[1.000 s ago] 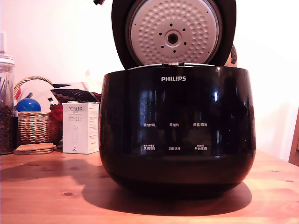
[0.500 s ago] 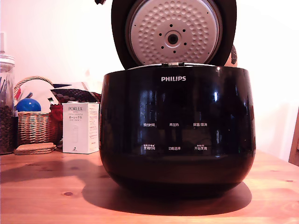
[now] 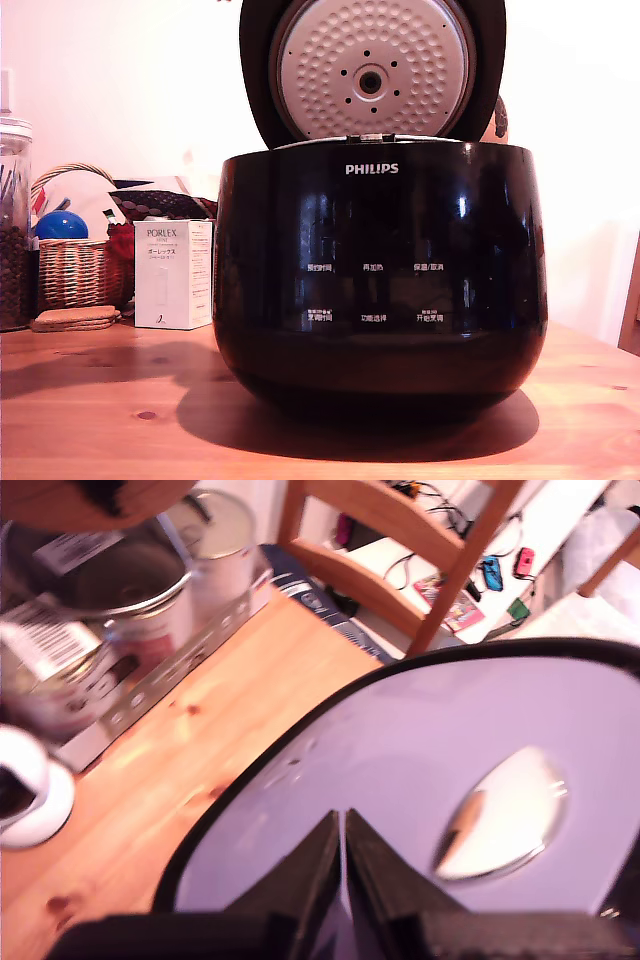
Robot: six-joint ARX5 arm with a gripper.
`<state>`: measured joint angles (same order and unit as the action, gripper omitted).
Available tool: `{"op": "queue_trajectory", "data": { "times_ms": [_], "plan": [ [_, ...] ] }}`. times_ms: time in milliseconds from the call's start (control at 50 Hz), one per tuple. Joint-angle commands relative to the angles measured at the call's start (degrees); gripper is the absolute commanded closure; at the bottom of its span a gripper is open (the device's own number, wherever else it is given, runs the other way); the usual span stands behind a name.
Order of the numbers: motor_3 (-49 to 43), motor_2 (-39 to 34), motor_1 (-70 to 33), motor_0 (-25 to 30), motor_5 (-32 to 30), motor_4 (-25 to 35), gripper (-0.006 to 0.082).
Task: Close the rice cooker by pressing the lid down with medium force
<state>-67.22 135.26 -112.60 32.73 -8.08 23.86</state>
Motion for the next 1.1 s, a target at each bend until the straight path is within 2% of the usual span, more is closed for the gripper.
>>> {"op": "queue_trajectory", "data": {
  "times_ms": [0, 440, 820, 1080],
  "plan": [
    [1.4, -3.4, 0.5, 0.3, -0.9, -0.5, 0.0789],
    [16.4, -27.5, 12.2, -0.5, -0.7, -0.8, 0.0789],
    [26.9, -39.7, 13.2, -0.4, 1.0, 0.8, 0.0789],
    [38.7, -48.9, 16.0, 0.5, 4.3, 0.9, 0.0789]
  ]
}}
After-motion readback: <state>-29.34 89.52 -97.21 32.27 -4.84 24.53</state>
